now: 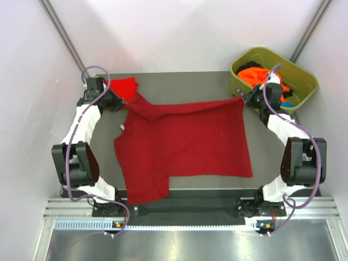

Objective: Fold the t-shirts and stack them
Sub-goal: Flatten the tshirt out, then fold the tshirt

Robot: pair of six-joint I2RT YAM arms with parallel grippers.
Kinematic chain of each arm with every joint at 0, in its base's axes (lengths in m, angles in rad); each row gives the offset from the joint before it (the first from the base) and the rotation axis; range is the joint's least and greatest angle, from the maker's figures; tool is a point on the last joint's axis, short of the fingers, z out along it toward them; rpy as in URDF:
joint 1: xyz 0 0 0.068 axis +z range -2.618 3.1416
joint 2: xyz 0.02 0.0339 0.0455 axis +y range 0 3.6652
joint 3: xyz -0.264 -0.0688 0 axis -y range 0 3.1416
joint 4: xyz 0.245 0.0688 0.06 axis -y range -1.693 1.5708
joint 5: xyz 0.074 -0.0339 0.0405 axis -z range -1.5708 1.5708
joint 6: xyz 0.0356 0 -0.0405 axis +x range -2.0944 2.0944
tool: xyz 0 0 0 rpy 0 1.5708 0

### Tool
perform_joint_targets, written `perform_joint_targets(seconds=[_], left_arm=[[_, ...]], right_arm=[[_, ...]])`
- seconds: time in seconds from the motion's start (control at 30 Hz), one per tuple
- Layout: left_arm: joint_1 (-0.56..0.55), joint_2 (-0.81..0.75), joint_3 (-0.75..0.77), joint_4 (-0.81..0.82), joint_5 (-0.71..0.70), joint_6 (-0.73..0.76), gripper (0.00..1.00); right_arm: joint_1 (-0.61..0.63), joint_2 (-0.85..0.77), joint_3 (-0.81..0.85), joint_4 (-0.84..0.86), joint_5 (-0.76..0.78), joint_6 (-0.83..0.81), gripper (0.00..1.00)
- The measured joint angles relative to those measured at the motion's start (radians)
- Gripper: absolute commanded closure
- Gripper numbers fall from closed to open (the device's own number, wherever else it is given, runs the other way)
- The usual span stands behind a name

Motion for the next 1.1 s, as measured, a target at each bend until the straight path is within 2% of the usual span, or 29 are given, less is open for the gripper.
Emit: perform_joint_targets(seconds=[0.23,0.6,0.9,1.1], left_arm=[[0.000,-0.120,-0.181,-0.032,0.056,-0.043,1.00],[0.004,-0.313,-0.390,-0.065,0.039,-0.099,1.00],[0.004,-0.354,-0.565,-0.054,0.015,-0.122,1.00],[0.004,-0.357,-0.608,-0.050,-0.004,-0.126,1.00]], right_arm=[[-0.001,-0.054,-0.143,-0.066,0.016,-0.009,1.00],[-0.002,-0.099,-0.233,-0.087,0.058,-0.031,1.00],[-0.005,-0.096,-0.277,-0.081,0.065,-0.022,1.00],[-0.018,-0.084,-0.277,-0.084,0.095,-0.022,1.00]])
